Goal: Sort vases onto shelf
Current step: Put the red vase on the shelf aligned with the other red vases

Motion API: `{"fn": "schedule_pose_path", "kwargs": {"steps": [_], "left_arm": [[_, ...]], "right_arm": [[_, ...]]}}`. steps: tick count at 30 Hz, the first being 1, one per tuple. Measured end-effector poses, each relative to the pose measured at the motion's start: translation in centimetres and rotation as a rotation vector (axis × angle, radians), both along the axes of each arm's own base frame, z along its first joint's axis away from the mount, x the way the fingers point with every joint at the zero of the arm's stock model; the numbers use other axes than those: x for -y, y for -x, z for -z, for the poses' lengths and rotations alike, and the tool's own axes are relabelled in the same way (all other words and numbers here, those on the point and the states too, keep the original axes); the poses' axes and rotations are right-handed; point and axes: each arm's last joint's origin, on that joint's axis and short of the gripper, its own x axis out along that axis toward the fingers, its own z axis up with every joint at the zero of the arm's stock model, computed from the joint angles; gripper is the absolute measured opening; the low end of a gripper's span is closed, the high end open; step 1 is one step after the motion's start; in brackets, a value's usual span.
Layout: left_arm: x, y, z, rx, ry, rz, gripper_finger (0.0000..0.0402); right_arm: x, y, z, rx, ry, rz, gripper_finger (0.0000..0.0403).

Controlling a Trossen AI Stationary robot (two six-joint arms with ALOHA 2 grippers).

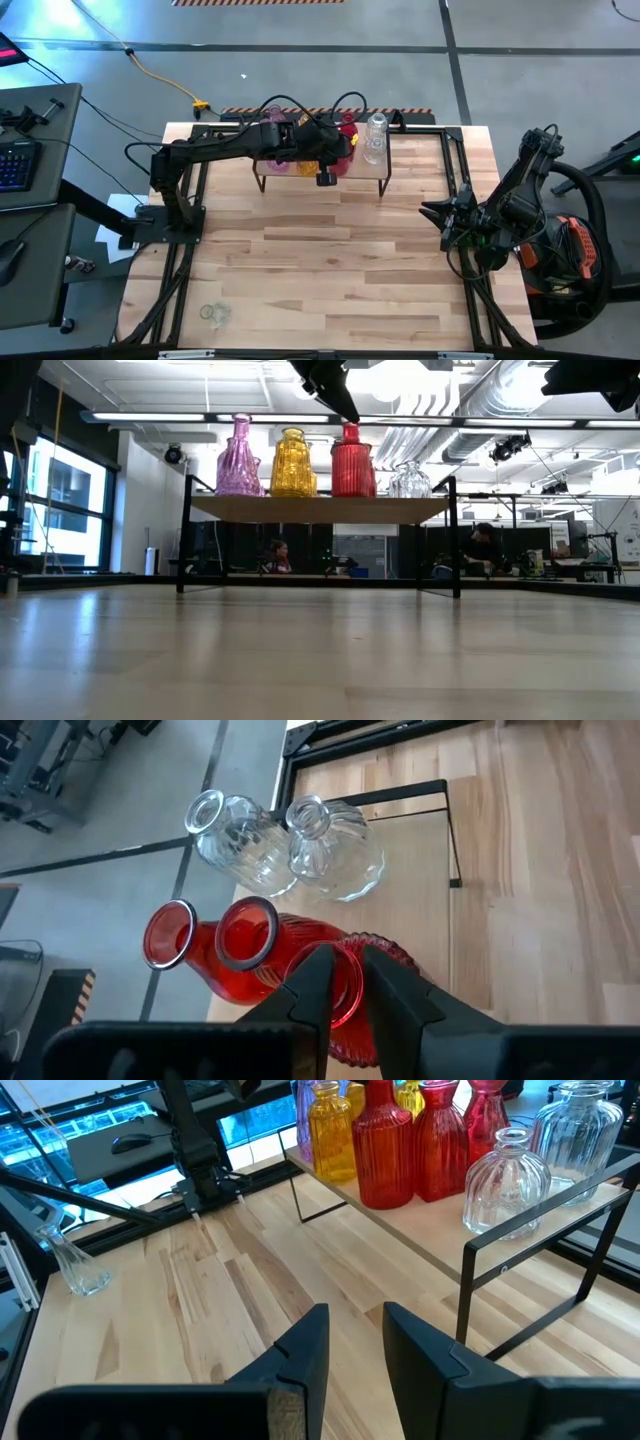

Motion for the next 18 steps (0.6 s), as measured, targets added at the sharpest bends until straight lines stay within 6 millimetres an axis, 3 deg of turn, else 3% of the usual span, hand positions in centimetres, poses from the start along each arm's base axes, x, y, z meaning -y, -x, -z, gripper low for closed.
{"fn": "schedule_pose_path", "kwargs": {"steps": [18], "left_arm": [[0.33, -0.15, -0.08, 0.018, 0.019, 0.020, 0.0067]], "right_arm": [[0.00, 0.00, 0.00, 0.000, 0.000, 0.000, 0.0081]]}}
